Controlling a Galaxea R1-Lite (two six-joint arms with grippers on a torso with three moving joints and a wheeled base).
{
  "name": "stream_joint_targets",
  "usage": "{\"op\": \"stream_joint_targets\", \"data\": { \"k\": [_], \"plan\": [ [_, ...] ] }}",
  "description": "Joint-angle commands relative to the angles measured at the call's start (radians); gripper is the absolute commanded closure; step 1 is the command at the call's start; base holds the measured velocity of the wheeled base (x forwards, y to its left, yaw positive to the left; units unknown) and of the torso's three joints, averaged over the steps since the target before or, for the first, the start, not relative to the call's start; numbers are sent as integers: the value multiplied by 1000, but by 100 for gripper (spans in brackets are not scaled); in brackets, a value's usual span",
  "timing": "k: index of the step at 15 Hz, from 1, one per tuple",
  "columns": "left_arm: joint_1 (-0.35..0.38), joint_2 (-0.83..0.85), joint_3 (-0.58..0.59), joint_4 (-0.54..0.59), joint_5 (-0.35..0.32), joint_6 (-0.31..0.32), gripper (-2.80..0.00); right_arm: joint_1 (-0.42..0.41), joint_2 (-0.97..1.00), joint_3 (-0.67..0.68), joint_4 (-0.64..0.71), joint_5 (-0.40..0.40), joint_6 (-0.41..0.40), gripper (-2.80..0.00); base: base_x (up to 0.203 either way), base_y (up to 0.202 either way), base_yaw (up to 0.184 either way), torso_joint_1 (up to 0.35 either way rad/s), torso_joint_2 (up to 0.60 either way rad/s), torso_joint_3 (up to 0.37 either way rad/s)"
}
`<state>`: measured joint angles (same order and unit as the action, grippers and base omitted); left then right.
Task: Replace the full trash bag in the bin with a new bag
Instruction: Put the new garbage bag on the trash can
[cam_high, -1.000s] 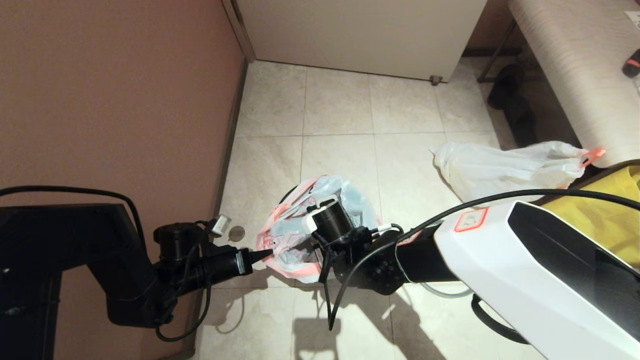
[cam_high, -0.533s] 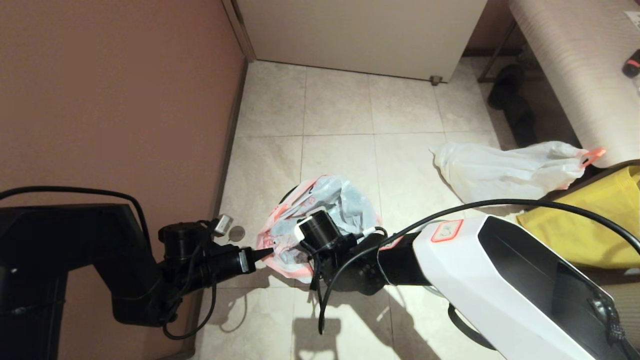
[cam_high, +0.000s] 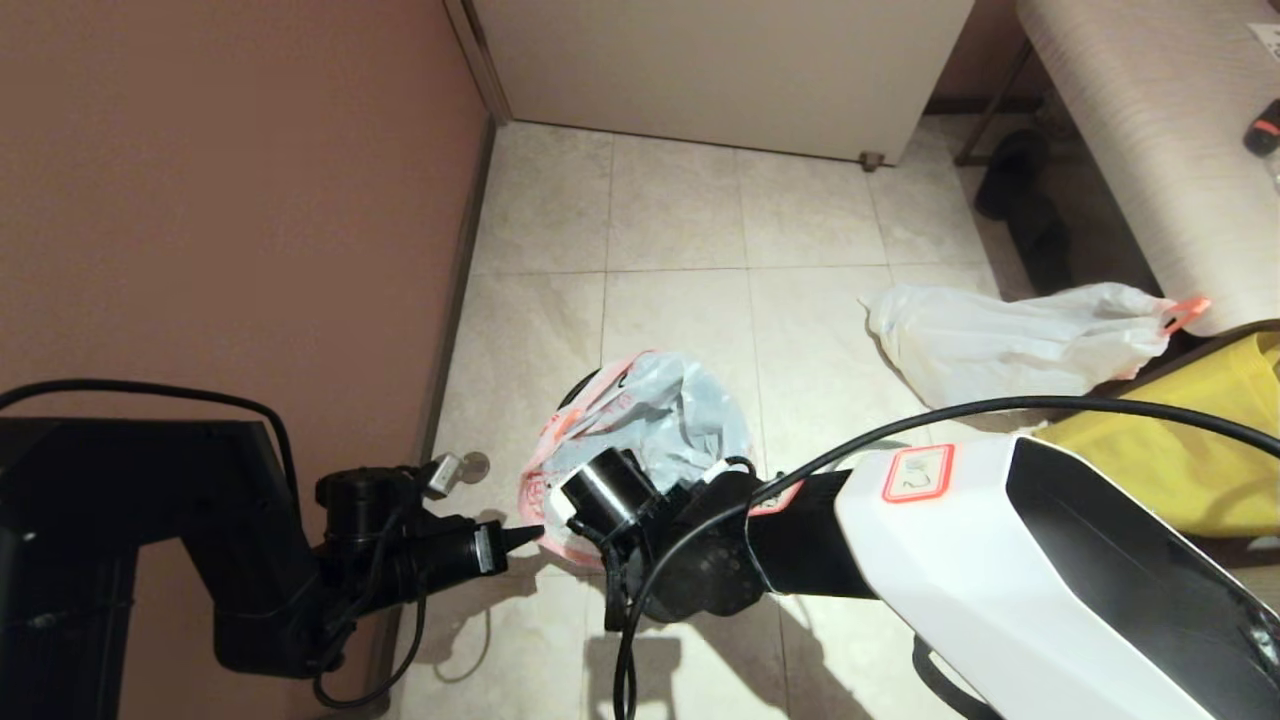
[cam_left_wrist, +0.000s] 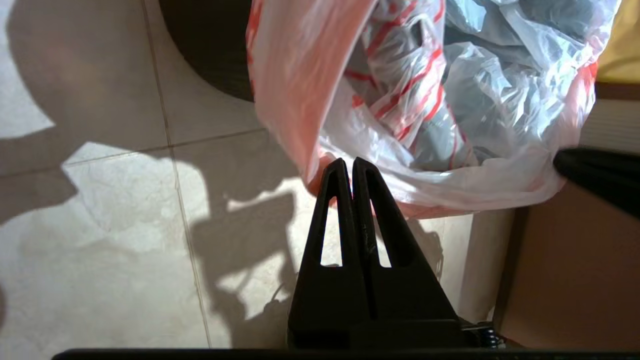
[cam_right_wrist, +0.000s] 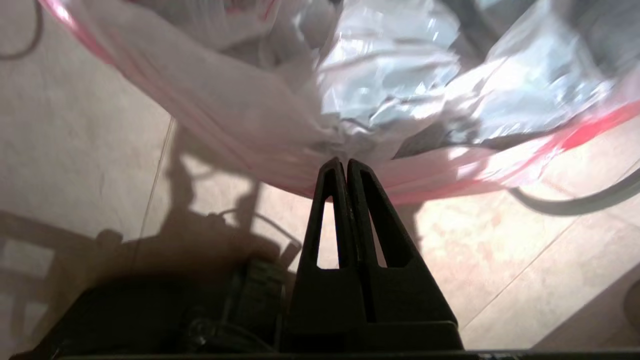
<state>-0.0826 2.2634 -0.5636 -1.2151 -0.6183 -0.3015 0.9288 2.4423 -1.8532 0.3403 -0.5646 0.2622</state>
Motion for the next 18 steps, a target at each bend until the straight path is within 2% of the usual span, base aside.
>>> {"op": "stream_joint_targets", "data": {
  "k": [1,3,7,9,14,18],
  "plan": [
    [0,2,-40,-7,2,-2,0,2,-1,-10,17,8,20,0,0,0,0,0,0,0],
    [0,6,-105,-4,14,-3,0,-3,-12,-4,19,20,28,0,0,0,0,0,0,0],
    [12,5,-118,-3,12,-13,0,-53,23,-11,16,84,65,0,0,0,0,0,0,0],
    [12,7,-119,-3,14,-13,0,-55,23,-3,24,91,114,0,0,0,0,0,0,0],
    [15,8,-124,-1,14,-13,0,-66,55,0,26,95,126,0,0,0,0,0,0,0],
    [15,9,-124,-1,14,-13,0,-44,17,3,68,95,171,0,0,0,0,0,0,0]
  ]
}}
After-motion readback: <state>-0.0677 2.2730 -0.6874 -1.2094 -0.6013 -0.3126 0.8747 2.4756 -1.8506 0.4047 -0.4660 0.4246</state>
